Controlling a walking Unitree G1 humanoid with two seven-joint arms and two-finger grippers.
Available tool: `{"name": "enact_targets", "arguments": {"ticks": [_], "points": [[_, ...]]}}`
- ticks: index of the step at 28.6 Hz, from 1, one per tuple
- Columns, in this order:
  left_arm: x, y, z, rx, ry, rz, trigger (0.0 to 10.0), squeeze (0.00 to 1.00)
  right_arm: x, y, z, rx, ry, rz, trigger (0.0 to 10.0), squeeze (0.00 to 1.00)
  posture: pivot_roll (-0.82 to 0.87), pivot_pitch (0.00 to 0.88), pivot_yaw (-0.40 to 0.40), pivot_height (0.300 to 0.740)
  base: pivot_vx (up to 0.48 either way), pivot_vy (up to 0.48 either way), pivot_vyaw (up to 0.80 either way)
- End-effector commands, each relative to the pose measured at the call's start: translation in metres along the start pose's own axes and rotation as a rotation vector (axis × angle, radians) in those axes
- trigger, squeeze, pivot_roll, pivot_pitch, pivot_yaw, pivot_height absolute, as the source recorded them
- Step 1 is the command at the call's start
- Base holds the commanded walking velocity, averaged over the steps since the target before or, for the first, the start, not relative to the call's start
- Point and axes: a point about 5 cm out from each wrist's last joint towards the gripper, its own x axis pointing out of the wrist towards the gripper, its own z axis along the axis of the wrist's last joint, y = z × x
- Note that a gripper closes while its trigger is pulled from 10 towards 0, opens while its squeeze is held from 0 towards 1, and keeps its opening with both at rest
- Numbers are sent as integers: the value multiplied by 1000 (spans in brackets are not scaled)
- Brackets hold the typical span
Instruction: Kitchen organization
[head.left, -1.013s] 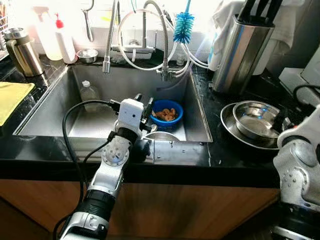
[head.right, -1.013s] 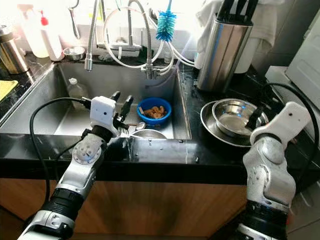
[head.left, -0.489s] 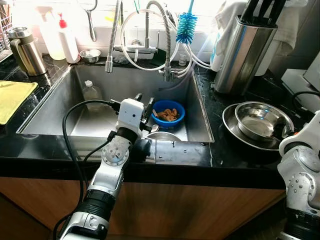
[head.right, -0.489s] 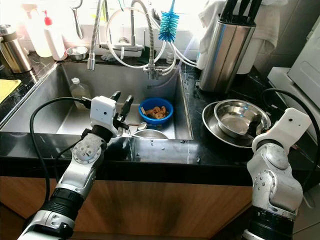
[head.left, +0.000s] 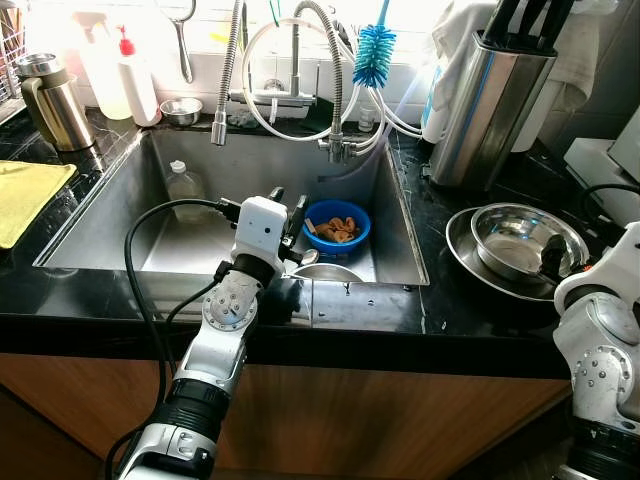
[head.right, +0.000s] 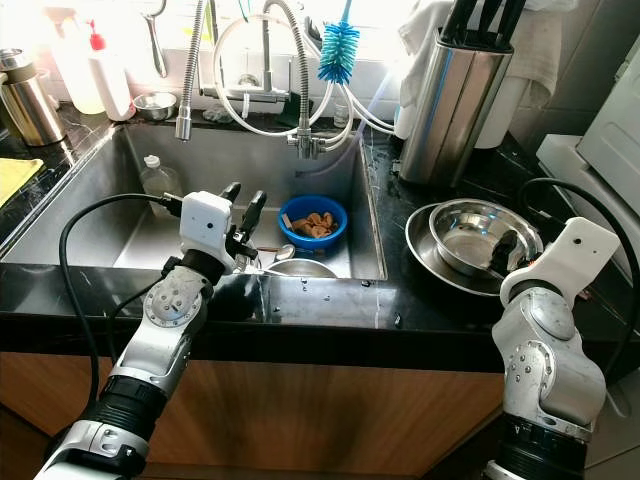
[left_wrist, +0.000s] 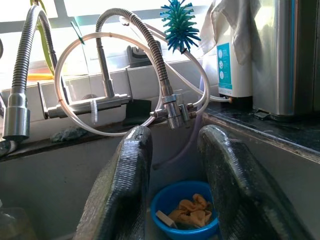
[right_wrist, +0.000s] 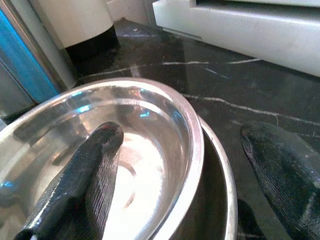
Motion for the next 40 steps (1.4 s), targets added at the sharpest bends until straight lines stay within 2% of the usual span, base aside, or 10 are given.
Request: {"name": "enact_targets", "arguments": {"ticks": [1, 3, 4, 22, 40], "points": [[5, -1, 10, 13, -32, -21, 10000, 0, 0, -4, -4, 14, 28, -7, 10000, 0, 77, 37, -81, 740, 0, 0, 0], [5, -1, 10, 13, -32, -21, 10000, 0, 1, -4, -5, 17, 31, -4, 10000, 0, 77, 37, -81, 740, 0, 0, 0], [5, -1, 10, 14, -31, -22, 10000, 0, 1, -4, -5, 21, 31, -4, 0, 0, 79, 37, -82, 740, 0, 0, 0], [4, -7, 7, -2, -11, -63, 10000, 0, 1, 0, -6, 42, 39, 19, 0, 0, 78, 33, -82, 740, 0, 0, 0], [10, -5, 13, 0, -21, -57, 10000, 0, 0, 2, 0, 59, 13, 14, 0, 0, 81, 26, -82, 740, 0, 0, 0]]}}
